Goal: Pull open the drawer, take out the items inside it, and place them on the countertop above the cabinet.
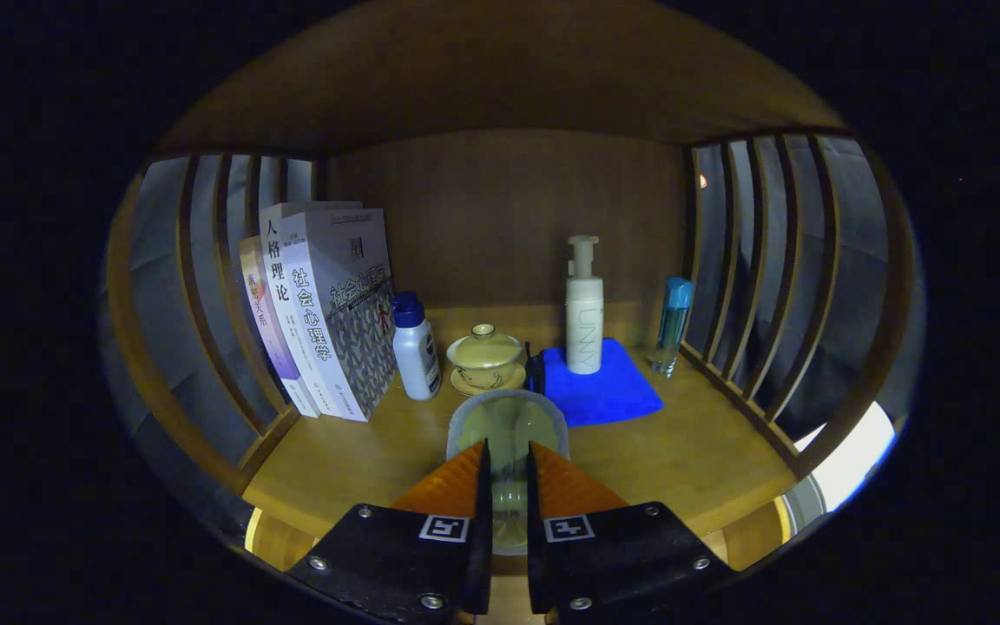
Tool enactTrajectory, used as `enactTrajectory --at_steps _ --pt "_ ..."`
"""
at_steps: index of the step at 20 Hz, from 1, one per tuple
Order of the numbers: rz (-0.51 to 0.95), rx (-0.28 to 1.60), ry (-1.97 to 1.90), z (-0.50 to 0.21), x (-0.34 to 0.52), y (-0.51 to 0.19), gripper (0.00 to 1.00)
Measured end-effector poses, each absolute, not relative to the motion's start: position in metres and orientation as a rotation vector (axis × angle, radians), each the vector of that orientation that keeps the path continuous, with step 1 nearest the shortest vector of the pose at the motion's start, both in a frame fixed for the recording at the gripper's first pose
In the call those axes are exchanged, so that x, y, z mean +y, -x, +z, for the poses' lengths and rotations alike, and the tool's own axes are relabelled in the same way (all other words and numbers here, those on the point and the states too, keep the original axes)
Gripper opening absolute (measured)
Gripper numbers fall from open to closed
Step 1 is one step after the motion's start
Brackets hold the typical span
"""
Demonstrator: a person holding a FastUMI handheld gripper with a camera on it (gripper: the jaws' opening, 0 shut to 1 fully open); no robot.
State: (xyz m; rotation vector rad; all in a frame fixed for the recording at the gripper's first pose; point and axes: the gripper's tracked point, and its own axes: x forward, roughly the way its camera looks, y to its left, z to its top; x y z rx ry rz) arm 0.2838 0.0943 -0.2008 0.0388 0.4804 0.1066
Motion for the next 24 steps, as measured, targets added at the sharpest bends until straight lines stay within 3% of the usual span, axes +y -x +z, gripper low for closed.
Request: enactTrajectory --at_steps 7,11,15,24 --pt "0.137 0.513 -0.025 -0.224 0.096 -0.294 0.25" --pt "0.15 0.435 -0.06 -0.212 0.095 -0.296 0.35" --pt "0.169 0.233 -0.151 -0.155 0.094 -0.264 0.97" --pt "0.169 -0.011 -0.075 -0.078 0.079 -0.088 0.95"
